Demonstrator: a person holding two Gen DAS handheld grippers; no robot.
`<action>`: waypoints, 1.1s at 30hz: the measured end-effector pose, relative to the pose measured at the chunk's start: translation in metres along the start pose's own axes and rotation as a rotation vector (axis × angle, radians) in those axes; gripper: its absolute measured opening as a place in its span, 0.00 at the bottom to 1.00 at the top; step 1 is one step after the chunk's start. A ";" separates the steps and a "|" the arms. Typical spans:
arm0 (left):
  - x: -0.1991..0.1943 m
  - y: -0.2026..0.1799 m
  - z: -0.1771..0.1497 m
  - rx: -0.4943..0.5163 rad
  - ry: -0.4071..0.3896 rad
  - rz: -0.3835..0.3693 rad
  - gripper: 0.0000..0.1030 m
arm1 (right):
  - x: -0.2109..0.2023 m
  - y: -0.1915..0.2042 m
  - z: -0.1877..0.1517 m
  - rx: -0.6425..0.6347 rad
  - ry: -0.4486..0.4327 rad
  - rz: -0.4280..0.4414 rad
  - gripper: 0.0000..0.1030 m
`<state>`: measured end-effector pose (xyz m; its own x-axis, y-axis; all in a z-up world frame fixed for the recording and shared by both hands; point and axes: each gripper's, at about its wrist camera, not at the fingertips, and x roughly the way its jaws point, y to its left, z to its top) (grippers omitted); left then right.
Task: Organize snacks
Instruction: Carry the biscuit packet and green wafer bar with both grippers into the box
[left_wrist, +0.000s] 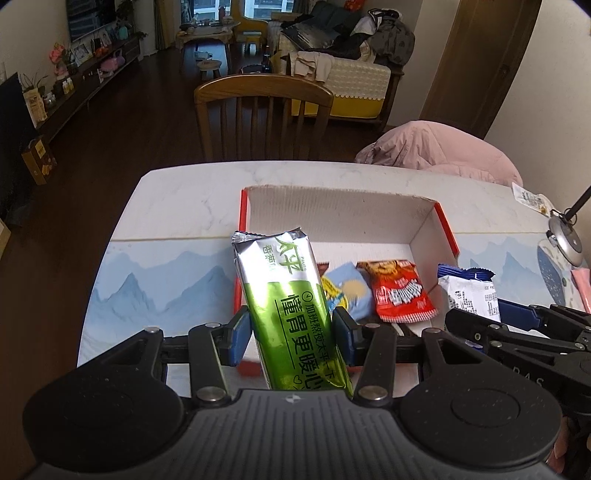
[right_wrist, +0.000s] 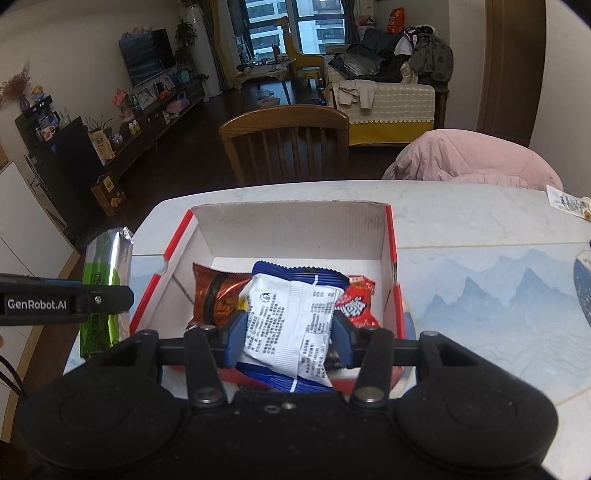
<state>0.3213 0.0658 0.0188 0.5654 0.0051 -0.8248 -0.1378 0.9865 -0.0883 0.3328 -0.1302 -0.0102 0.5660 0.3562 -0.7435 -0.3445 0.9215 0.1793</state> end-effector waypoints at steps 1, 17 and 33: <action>0.005 -0.002 0.005 0.004 0.004 0.004 0.45 | 0.003 -0.002 0.002 -0.002 0.003 -0.002 0.46; 0.111 -0.033 0.033 0.070 0.149 0.031 0.45 | 0.091 -0.010 0.013 -0.157 0.137 0.030 0.46; 0.157 -0.036 0.017 0.108 0.230 0.043 0.45 | 0.130 -0.007 0.006 -0.236 0.232 0.043 0.46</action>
<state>0.4290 0.0339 -0.0976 0.3589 0.0226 -0.9331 -0.0629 0.9980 -0.0001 0.4128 -0.0892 -0.1042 0.3711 0.3243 -0.8701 -0.5435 0.8356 0.0797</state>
